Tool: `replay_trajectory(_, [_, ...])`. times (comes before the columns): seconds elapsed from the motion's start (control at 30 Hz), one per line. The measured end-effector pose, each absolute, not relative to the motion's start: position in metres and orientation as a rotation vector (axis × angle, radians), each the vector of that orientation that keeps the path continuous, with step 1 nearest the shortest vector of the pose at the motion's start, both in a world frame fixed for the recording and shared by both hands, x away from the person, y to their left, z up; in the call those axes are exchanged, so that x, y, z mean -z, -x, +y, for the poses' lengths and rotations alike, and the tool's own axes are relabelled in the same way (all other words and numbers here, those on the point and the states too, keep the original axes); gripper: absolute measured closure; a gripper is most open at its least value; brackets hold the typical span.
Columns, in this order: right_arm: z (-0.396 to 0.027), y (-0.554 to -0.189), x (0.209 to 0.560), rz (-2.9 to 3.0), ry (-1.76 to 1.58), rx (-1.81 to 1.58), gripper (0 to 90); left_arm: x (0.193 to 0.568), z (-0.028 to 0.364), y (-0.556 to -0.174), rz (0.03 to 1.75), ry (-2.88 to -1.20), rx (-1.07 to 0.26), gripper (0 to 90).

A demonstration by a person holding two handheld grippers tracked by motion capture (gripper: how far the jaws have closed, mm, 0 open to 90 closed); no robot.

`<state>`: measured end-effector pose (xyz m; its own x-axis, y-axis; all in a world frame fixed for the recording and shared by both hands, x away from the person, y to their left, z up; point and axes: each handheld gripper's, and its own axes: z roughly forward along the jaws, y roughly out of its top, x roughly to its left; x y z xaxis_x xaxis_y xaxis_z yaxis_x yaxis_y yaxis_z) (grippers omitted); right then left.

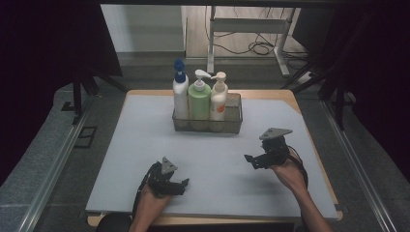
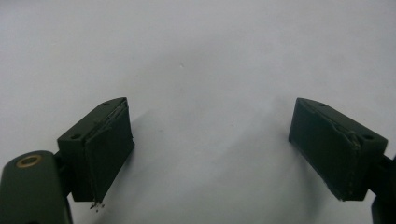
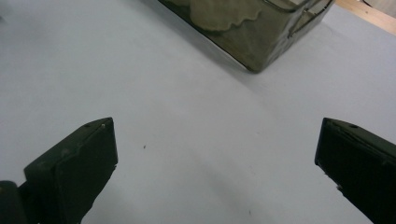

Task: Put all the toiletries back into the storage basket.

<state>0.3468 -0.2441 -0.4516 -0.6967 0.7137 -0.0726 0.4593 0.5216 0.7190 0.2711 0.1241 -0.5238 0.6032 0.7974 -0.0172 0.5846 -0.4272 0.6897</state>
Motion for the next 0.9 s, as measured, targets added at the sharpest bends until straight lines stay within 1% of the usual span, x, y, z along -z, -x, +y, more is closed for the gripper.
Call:
replay_trajectory(0.37, [-0.263,-0.330,0.461,2.391,-0.985,-0.968,0.0,0.524,0.124,-0.271,1.087,-2.163,-0.413,13.0])
replay_trajectory(0.9, [-0.277,-0.305,0.496,2.432,-1.026,-0.974,0.0,0.524,0.124,-0.271,1.089,-2.158,-0.417,13.0])
